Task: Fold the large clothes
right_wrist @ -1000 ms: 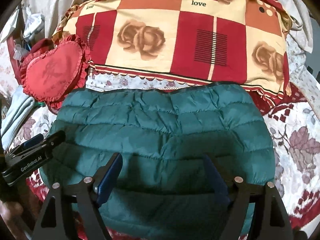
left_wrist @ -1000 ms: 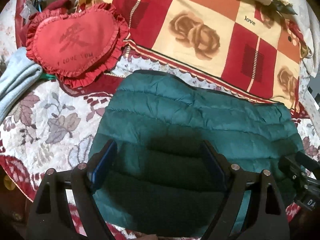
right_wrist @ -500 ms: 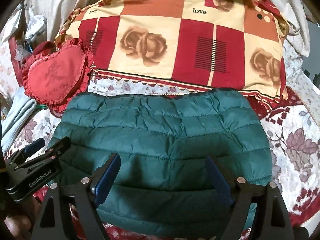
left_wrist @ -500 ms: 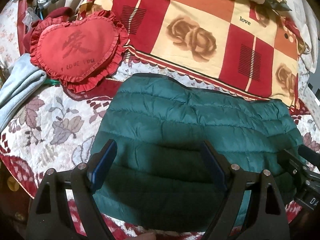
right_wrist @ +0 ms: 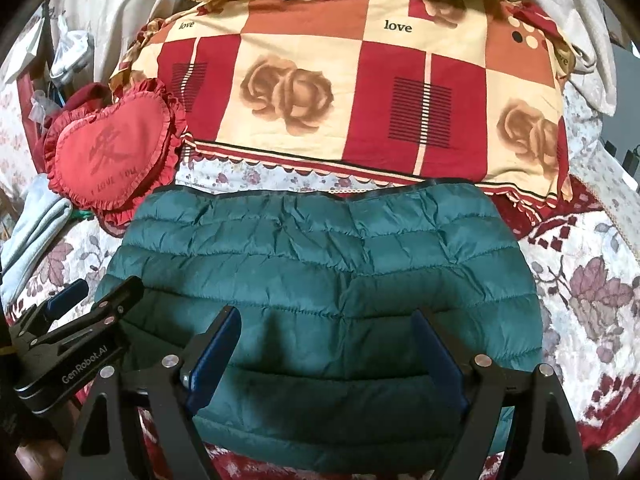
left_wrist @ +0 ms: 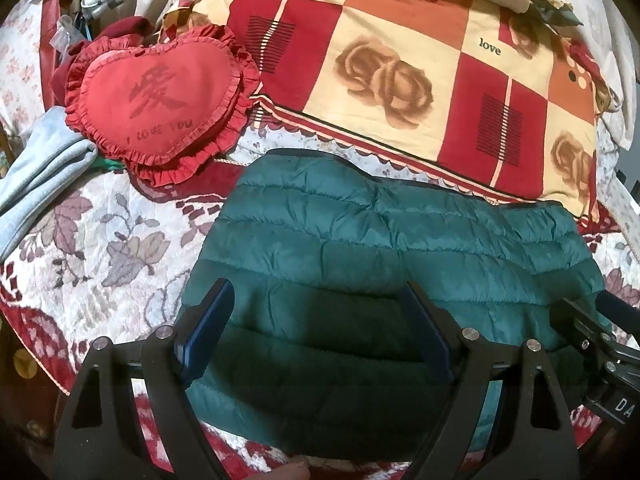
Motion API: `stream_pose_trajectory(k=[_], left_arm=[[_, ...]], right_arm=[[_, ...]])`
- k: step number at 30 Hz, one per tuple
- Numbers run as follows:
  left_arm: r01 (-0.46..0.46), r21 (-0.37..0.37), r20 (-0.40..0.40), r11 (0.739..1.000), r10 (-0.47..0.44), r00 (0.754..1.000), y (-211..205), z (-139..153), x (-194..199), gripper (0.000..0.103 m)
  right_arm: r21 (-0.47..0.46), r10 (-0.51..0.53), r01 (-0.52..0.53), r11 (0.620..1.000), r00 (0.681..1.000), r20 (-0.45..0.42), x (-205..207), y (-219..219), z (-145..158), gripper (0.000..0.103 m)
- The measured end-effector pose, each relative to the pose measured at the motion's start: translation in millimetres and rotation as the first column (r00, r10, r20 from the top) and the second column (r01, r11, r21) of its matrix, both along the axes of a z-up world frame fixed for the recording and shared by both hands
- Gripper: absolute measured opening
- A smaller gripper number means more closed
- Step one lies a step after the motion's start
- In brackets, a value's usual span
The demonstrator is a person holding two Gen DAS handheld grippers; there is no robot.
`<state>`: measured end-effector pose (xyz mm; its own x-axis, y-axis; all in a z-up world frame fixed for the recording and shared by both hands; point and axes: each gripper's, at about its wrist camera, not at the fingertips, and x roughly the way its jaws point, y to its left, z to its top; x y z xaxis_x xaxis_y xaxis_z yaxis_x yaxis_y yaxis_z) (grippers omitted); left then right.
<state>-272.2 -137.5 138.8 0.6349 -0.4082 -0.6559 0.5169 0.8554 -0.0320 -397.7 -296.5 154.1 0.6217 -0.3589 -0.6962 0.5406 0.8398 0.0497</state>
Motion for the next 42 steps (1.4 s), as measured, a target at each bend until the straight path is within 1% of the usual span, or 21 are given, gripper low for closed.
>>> stream_pose_trajectory(k=[42], left_arm=[[0.004,0.012,0.000,1.000,-0.004,1.000,1.7,-2.4,-3.1,0.085]], right_arm=[[0.007,0.020,-0.020,1.000,1.000,0.000,0.6,7.1,0.0,0.085]])
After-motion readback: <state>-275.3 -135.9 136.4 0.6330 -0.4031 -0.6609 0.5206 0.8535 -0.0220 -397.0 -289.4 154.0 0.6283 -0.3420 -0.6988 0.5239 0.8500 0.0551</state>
